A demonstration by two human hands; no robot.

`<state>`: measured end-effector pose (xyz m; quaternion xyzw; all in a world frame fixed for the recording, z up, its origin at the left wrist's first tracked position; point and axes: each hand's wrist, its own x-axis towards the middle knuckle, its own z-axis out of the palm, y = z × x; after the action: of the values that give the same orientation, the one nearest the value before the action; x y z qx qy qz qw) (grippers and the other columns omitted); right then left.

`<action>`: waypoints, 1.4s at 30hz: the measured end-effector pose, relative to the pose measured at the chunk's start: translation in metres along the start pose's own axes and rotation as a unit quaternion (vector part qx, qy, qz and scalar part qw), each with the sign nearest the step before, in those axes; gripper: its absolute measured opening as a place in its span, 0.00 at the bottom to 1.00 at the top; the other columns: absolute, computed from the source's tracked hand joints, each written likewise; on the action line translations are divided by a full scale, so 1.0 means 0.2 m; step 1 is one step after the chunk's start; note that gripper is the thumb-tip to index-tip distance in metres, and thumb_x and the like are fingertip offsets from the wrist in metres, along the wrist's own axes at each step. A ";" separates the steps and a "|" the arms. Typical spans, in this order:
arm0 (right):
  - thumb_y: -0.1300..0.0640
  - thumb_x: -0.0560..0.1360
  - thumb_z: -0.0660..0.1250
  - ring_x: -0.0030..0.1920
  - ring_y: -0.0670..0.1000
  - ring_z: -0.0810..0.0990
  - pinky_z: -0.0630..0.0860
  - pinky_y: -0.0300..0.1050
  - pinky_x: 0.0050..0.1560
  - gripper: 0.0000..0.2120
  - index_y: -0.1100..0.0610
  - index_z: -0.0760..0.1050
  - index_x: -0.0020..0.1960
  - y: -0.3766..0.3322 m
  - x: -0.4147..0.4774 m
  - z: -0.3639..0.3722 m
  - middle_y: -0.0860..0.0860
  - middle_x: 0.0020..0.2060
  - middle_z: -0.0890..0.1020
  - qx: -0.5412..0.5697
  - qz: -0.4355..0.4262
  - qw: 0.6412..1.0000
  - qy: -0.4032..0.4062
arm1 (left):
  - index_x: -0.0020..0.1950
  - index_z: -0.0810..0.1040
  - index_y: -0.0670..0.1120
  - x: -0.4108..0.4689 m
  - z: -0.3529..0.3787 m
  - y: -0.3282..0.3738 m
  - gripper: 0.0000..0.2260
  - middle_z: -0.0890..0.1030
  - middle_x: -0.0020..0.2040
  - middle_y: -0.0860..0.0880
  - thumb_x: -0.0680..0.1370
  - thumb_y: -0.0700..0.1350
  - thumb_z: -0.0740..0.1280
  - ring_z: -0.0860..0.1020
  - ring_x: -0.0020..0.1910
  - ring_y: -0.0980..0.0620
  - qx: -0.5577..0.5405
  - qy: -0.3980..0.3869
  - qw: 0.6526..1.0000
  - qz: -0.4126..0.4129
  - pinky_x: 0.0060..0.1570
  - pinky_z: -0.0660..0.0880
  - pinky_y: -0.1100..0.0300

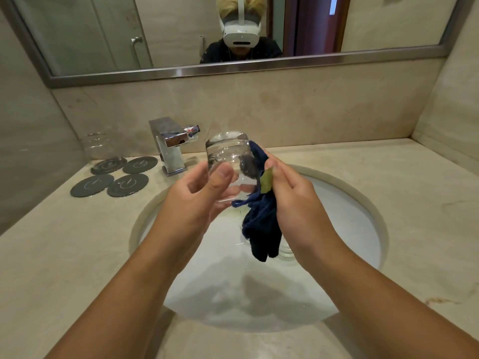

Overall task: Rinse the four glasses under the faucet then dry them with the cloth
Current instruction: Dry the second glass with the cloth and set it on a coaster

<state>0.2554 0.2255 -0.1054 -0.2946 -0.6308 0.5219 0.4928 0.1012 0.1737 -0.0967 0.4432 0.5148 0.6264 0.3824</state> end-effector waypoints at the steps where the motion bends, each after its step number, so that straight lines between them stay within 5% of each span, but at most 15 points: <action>1: 0.48 0.89 0.56 0.62 0.44 0.84 0.77 0.50 0.70 0.17 0.43 0.78 0.72 0.00 0.01 0.00 0.41 0.60 0.87 0.025 0.019 0.999 -0.002 | 0.70 0.79 0.50 0.01 0.00 0.00 0.26 0.89 0.56 0.48 0.74 0.57 0.74 0.87 0.57 0.46 -0.018 0.002 1.000 -0.001 0.62 0.83 0.52; 5: 0.46 0.88 0.58 0.61 0.49 0.86 0.79 0.55 0.67 0.16 0.36 0.79 0.70 0.03 0.02 0.00 0.42 0.59 0.87 0.028 0.031 0.999 0.014 | 0.68 0.75 0.53 0.01 0.01 -0.01 0.32 0.89 0.57 0.50 0.69 0.66 0.76 0.86 0.60 0.50 0.006 0.012 1.000 -0.008 0.66 0.79 0.50; 8: 0.42 0.86 0.59 0.69 0.43 0.80 0.75 0.57 0.73 0.15 0.28 0.74 0.69 0.04 0.01 0.00 0.33 0.67 0.81 -0.018 0.006 1.000 0.011 | 0.63 0.79 0.59 0.01 0.01 -0.02 0.26 0.88 0.57 0.53 0.68 0.68 0.73 0.84 0.61 0.53 0.044 0.029 0.999 -0.012 0.65 0.80 0.53; 12: 0.46 0.88 0.58 0.62 0.33 0.79 0.74 0.31 0.64 0.17 0.32 0.73 0.74 0.03 0.00 -0.01 0.28 0.61 0.82 -0.056 -0.026 0.998 -0.007 | 0.64 0.80 0.58 0.01 0.00 -0.02 0.26 0.88 0.54 0.54 0.69 0.64 0.80 0.86 0.57 0.53 0.051 0.026 0.998 -0.015 0.62 0.80 0.53; 14: 0.47 0.88 0.58 0.62 0.31 0.79 0.72 0.28 0.60 0.18 0.34 0.73 0.75 0.02 0.00 -0.01 0.28 0.62 0.81 -0.067 -0.033 0.997 -0.010 | 0.65 0.81 0.56 0.01 0.00 -0.02 0.27 0.88 0.53 0.53 0.69 0.60 0.80 0.87 0.55 0.53 0.056 0.031 0.998 -0.009 0.62 0.80 0.53; 19: 0.45 0.88 0.57 0.63 0.46 0.84 0.77 0.58 0.71 0.15 0.36 0.79 0.69 0.02 0.01 0.00 0.40 0.60 0.86 0.014 0.017 1.000 0.021 | 0.65 0.82 0.50 -0.01 0.00 0.02 0.27 0.88 0.57 0.49 0.68 0.58 0.76 0.87 0.55 0.50 -0.012 0.020 0.999 -0.021 0.52 0.82 0.61; 23: 0.49 0.88 0.58 0.61 0.47 0.86 0.76 0.58 0.72 0.14 0.38 0.81 0.65 0.01 0.02 -0.01 0.39 0.58 0.87 0.057 0.039 0.997 0.021 | 0.68 0.76 0.49 0.00 0.00 0.01 0.34 0.89 0.57 0.46 0.65 0.60 0.76 0.87 0.58 0.46 -0.033 0.019 0.999 -0.030 0.60 0.82 0.53; 27: 0.45 0.87 0.59 0.68 0.45 0.80 0.74 0.59 0.73 0.15 0.31 0.77 0.68 0.03 0.01 -0.01 0.32 0.65 0.81 0.009 0.017 1.000 0.023 | 0.63 0.78 0.55 0.00 0.01 0.00 0.29 0.88 0.57 0.50 0.66 0.64 0.73 0.86 0.59 0.54 0.029 0.030 0.999 -0.021 0.62 0.80 0.57; 29: 0.45 0.87 0.59 0.70 0.42 0.78 0.74 0.53 0.74 0.15 0.31 0.75 0.70 0.03 0.01 -0.01 0.31 0.67 0.80 -0.016 -0.006 1.000 0.019 | 0.61 0.80 0.56 0.00 0.01 0.01 0.24 0.86 0.59 0.49 0.67 0.62 0.72 0.85 0.60 0.52 0.028 0.037 0.999 -0.023 0.61 0.80 0.58; 32: 0.48 0.88 0.59 0.68 0.32 0.76 0.70 0.30 0.66 0.18 0.37 0.74 0.75 0.01 -0.01 -0.01 0.31 0.67 0.80 -0.056 -0.041 0.998 0.008 | 0.62 0.79 0.53 -0.01 0.02 0.01 0.27 0.85 0.58 0.45 0.66 0.61 0.74 0.86 0.56 0.50 0.004 0.029 0.999 -0.037 0.60 0.83 0.57; 35: 0.51 0.88 0.58 0.69 0.30 0.74 0.68 0.24 0.63 0.18 0.41 0.74 0.76 0.00 -0.02 0.00 0.33 0.69 0.79 -0.081 -0.061 0.995 -0.005 | 0.65 0.79 0.50 -0.02 0.02 0.02 0.32 0.87 0.58 0.44 0.64 0.62 0.76 0.88 0.54 0.49 -0.003 0.033 0.998 -0.046 0.58 0.84 0.56; 42: 0.50 0.89 0.55 0.60 0.45 0.86 0.77 0.48 0.68 0.18 0.47 0.80 0.71 -0.01 0.01 -0.01 0.45 0.59 0.88 0.042 0.019 0.999 0.019 | 0.63 0.82 0.45 -0.01 0.01 0.03 0.29 0.88 0.57 0.42 0.68 0.61 0.75 0.86 0.52 0.48 -0.089 -0.001 0.994 -0.070 0.56 0.85 0.56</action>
<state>0.2568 0.2269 -0.1024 -0.2955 -0.5933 0.5514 0.5066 0.1041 0.1722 -0.0905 0.3709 0.4865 0.6408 0.4638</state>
